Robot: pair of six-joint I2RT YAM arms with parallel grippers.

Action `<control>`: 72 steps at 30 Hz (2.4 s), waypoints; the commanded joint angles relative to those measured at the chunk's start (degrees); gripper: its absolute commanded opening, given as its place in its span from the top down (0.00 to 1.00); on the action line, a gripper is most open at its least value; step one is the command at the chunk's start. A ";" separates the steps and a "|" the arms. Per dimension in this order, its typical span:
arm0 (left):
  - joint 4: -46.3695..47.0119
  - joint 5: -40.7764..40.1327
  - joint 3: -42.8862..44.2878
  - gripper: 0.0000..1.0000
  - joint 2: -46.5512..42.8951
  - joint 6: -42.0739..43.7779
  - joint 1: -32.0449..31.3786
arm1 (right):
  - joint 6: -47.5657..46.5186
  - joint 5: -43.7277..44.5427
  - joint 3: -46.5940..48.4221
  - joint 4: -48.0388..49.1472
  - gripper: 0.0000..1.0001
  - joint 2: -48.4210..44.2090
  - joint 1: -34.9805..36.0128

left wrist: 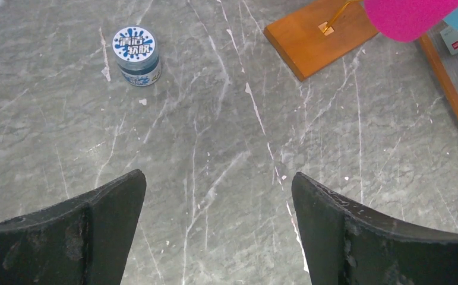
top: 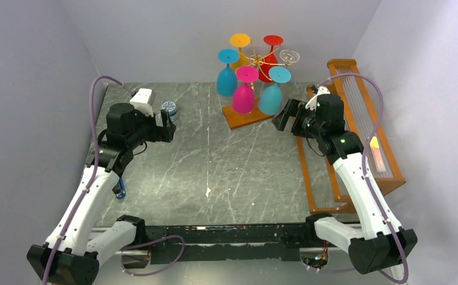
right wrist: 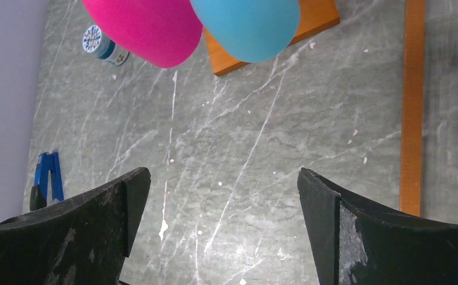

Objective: Take the wine glass off the wine glass rack
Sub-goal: Pick up the wine glass from the wine rack.

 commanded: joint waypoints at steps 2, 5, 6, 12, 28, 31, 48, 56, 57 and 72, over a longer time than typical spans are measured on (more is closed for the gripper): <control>0.81 1.82 -0.68 0.03 -1.42 -1.41 0.38 | 1.55 2.98 0.32 0.68 0.00 -2.79 -0.34; 1.69 2.58 -1.26 0.03 -1.69 -1.96 0.38 | 0.82 1.29 0.64 2.08 0.00 -3.55 -0.35; 1.97 2.88 -1.48 0.03 -1.59 -2.00 0.38 | 0.62 0.92 0.73 2.29 0.00 -3.65 -0.30; 2.33 2.72 -1.87 0.03 -1.74 -2.05 0.38 | -0.29 -0.99 1.54 2.50 0.00 -3.02 -0.36; 5.79 6.19 -5.43 0.03 -4.01 -5.14 0.38 | 10.10 -3.01 3.68 11.52 0.10 0.06 -0.34; 7.45 6.81 -6.82 0.03 -4.44 -6.04 0.38 | 12.84 -2.11 5.02 13.86 0.13 1.79 -0.41; 7.37 4.91 -5.95 0.04 -7.34 -7.60 0.38 | 24.09 -17.01 11.07 24.48 0.33 15.23 -11.86; 6.86 5.06 -5.68 0.03 -8.74 -6.25 0.38 | 27.06 -21.78 12.18 28.44 0.48 19.30 -14.97; 6.84 4.87 -5.64 0.03 -8.74 -6.29 0.38 | 27.52 -22.08 12.12 28.87 0.48 19.59 -15.08; 9.71 4.93 -5.76 0.03 -9.31 -8.39 0.38 | 31.98 -27.91 15.28 31.59 0.73 25.81 -16.18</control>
